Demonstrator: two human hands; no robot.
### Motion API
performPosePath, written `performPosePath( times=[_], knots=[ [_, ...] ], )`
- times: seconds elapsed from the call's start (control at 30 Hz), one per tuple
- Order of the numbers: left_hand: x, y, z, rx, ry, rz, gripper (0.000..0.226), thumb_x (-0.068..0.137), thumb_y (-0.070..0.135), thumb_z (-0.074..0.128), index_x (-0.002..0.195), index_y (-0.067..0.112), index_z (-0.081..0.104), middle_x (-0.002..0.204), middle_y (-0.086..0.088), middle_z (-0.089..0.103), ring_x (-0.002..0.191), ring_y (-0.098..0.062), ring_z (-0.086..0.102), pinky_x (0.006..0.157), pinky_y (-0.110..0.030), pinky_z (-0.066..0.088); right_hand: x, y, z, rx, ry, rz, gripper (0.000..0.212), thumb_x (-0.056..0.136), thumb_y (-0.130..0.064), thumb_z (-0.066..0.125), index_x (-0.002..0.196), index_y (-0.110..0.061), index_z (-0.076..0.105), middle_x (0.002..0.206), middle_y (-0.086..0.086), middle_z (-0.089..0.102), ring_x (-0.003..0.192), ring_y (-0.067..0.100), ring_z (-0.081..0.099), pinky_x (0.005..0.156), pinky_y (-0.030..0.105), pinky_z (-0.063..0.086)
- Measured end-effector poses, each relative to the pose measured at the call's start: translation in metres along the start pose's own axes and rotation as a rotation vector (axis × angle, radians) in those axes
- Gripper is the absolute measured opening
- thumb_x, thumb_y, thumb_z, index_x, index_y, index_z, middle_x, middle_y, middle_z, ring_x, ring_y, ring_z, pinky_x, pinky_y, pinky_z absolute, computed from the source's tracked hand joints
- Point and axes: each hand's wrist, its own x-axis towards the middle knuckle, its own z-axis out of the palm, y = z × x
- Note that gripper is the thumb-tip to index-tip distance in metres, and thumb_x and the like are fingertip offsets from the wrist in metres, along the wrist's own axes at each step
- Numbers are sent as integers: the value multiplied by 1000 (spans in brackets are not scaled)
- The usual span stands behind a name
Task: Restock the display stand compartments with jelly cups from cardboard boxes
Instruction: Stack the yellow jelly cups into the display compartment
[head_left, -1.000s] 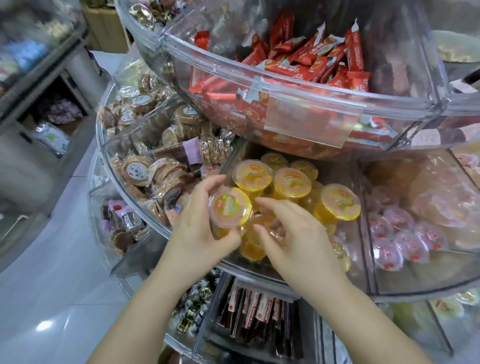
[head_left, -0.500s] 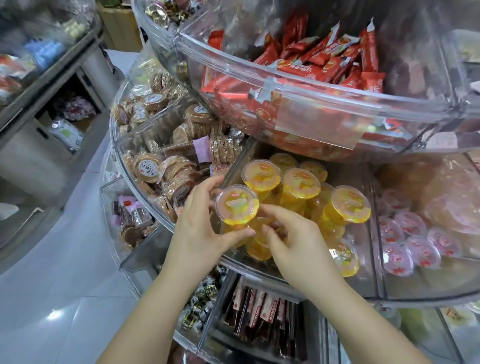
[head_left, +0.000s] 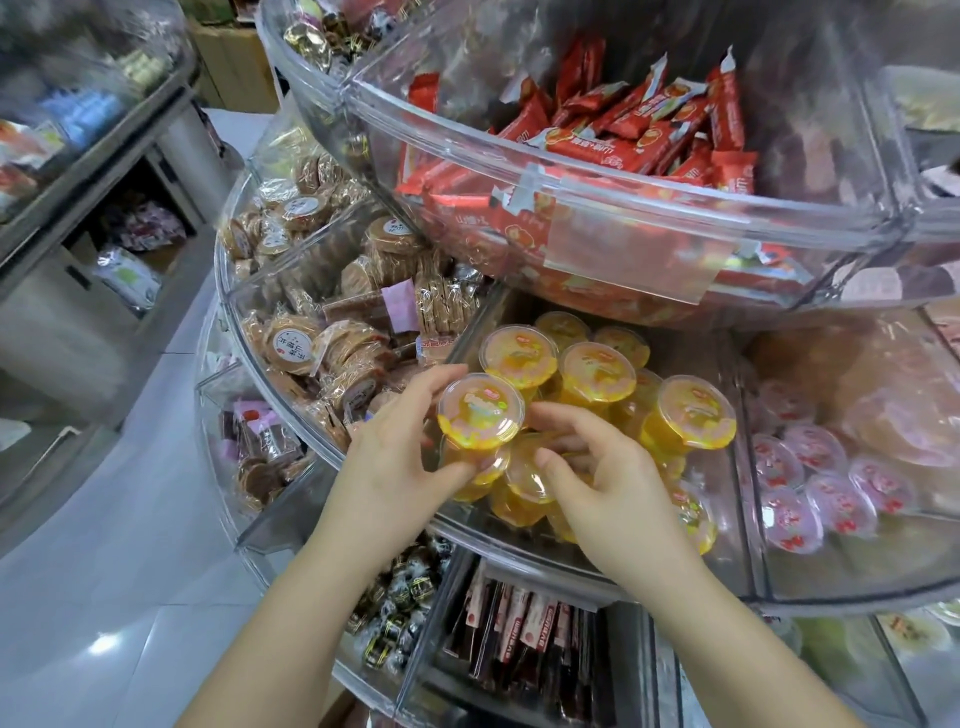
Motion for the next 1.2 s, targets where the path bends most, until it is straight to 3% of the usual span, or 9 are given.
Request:
performPosePath(
  times=[0.1,0.23,0.47,0.57,0.8,0.93,1.0,1.13,1.2],
  knots=[
    [1,-1,-1,28,-6,14,73,64,26,82,123,43,41,99,25,57,76,8,51,68,-5,40,-4,0,-3,43,27,-3,36,87,-13,58,115,-36,57,102,-21,61,91,-7,57,73,4,45],
    [-4,0,-4,-42,20,2,82,62,35,79,126,49,30,121,24,48,97,10,49,77,-6,41,-10,-1,-5,55,57,-16,32,86,-17,59,105,-42,57,96,-22,63,91,-4,58,74,9,47],
    [-55,10,-24,-197,233,-105,44,73,38,63,114,48,50,108,17,61,88,-6,61,74,-20,49,-34,-20,1,169,76,-106,22,83,-16,60,85,-37,57,86,-13,61,80,6,57,66,11,45],
    [-106,10,-28,-267,336,-222,37,76,26,65,106,46,57,99,15,65,78,-6,61,72,-13,46,-54,-29,17,254,-84,-155,19,80,-18,58,86,-37,59,81,-12,61,75,5,56,65,12,44],
    [-268,-41,4,-330,667,-737,26,79,16,67,90,39,65,86,10,68,74,-1,61,68,-6,44,-100,2,112,172,-726,-168,15,81,-23,60,89,-36,61,79,-12,63,68,2,56,63,13,43],
    [-364,-100,46,-387,711,-1059,31,83,-1,63,88,29,63,76,8,68,75,-6,61,73,-26,48,-147,75,200,-71,-1072,-10,23,86,-10,59,85,-33,58,77,-8,60,69,4,53,65,18,44],
    [-403,-138,70,-411,691,-1184,27,84,2,63,89,28,63,80,6,68,76,-12,62,73,-30,48,-169,126,246,-201,-1160,85,23,88,-8,56,84,-31,56,80,-7,59,72,8,52,64,14,42],
    [-452,-227,130,-435,602,-1359,20,86,12,63,93,31,61,90,11,66,81,-11,60,73,-20,48,-189,240,333,-407,-1177,207,9,89,-19,57,93,-26,58,78,-12,58,73,6,55,62,10,41],
    [-466,-283,159,-441,544,-1384,20,86,12,62,97,28,61,91,11,64,82,-8,59,71,-10,44,-186,299,383,-504,-1155,258,15,88,-15,58,102,-17,62,79,-7,58,76,14,56,68,20,44]
  ],
)
